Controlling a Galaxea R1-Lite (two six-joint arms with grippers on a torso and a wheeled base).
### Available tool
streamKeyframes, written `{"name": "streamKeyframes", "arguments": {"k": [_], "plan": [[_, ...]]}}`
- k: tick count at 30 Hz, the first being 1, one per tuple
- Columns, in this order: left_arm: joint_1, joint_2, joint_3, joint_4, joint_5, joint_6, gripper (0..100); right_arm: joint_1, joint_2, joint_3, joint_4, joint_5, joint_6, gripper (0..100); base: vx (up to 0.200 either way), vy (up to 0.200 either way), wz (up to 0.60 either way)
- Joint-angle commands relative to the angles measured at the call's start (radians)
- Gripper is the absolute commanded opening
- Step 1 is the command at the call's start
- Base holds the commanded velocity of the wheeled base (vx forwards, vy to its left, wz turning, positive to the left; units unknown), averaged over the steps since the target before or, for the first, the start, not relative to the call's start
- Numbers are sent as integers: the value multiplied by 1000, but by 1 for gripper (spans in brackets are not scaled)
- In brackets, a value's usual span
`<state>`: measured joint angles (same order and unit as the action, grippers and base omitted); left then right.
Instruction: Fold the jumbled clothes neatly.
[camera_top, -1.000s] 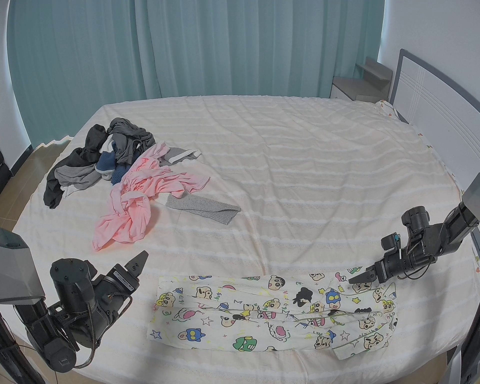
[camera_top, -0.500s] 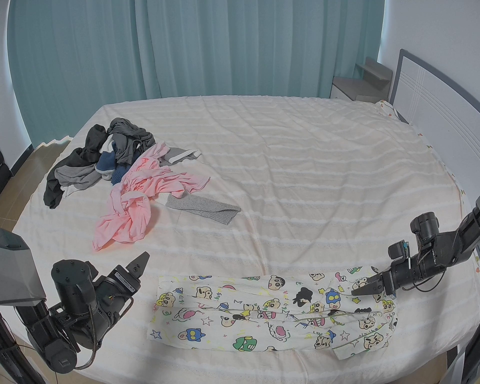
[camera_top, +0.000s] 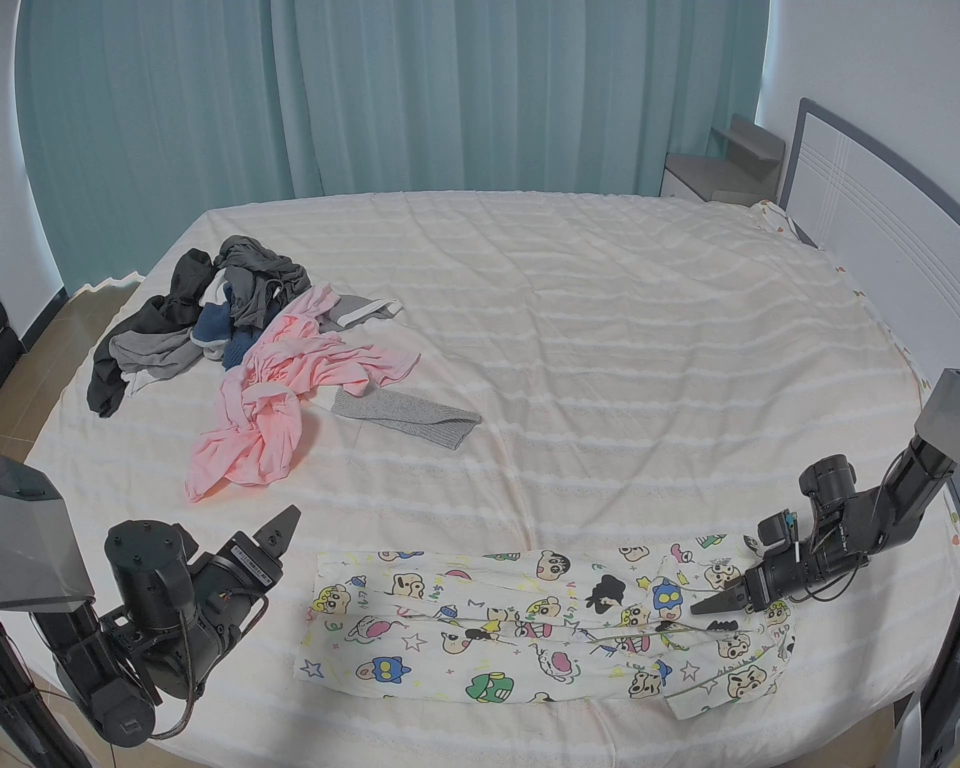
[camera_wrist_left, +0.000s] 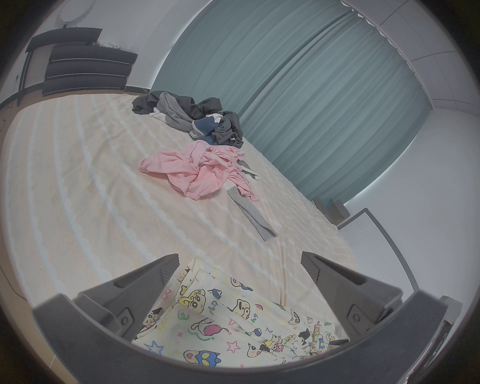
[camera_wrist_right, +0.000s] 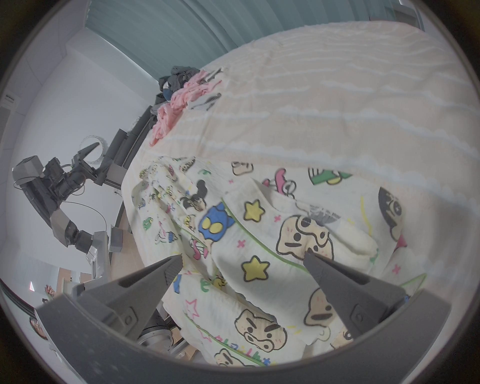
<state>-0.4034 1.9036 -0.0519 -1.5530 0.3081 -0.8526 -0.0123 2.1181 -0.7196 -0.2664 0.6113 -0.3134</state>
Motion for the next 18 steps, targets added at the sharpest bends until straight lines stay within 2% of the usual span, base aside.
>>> {"name": "streamKeyframes", "arguments": {"k": [1, 11, 18], "plan": [[0, 5, 0, -18, 0, 0, 100, 0, 76, 9, -7, -11, -1, 100, 0, 0, 0], [0, 3, 0, -18, 0, 0, 100, 5, 23, 8, -8, -10, -3, 100, 0, 0, 0], [0, 5, 3, -18, 0, -2, 100, 31, -150, 42, -8, -13, -18, 100, 0, 0, 0]]}}
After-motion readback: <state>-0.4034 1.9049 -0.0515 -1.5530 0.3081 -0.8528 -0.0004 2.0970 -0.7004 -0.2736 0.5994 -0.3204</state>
